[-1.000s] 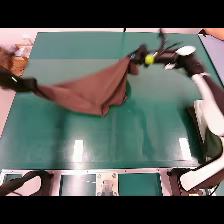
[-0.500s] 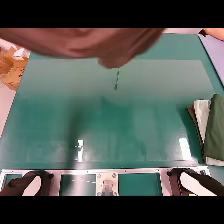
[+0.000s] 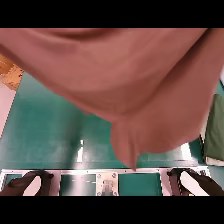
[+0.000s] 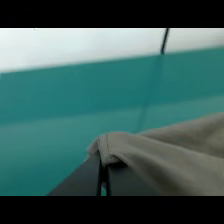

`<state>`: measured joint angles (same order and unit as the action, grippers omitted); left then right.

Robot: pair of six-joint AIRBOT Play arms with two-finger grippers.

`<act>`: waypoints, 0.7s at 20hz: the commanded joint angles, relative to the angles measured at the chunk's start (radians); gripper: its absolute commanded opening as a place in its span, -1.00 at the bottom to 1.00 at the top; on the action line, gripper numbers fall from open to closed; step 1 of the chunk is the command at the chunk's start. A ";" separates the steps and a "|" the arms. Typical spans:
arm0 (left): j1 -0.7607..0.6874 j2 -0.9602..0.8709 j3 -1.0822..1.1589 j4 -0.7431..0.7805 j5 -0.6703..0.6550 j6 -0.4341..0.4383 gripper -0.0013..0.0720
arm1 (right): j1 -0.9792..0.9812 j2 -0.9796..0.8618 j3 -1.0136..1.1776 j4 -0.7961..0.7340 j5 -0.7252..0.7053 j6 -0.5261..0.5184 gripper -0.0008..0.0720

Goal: Fold the shirts.

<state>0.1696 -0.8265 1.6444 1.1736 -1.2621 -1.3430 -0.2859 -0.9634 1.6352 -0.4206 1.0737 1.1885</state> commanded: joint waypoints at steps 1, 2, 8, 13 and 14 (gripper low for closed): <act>0.001 0.001 -0.349 -0.208 0.054 0.090 -0.89 | 0.037 -0.027 -0.289 -0.011 -0.006 -0.067 -0.93; 0.001 0.001 -0.475 -0.264 0.097 0.138 -0.89 | 0.066 -0.049 -0.406 -0.011 -0.045 -0.093 -0.93; 0.001 -0.094 -1.056 -0.338 0.399 0.226 -0.89 | 0.213 -0.394 -0.753 -0.002 -0.358 -0.180 -0.93; 0.001 -0.154 -1.058 -0.334 0.430 0.246 -0.89 | 0.130 -0.483 -0.648 -0.003 -0.224 -0.172 -0.07; 0.001 -0.154 -1.057 -0.334 0.435 0.253 -0.89 | 0.066 -0.465 -0.610 -0.004 -0.136 -0.147 -0.07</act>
<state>0.1696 -0.9607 0.6170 0.8459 -0.8680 -1.1149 -0.1429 -1.4075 0.9775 -0.4221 0.8120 1.0191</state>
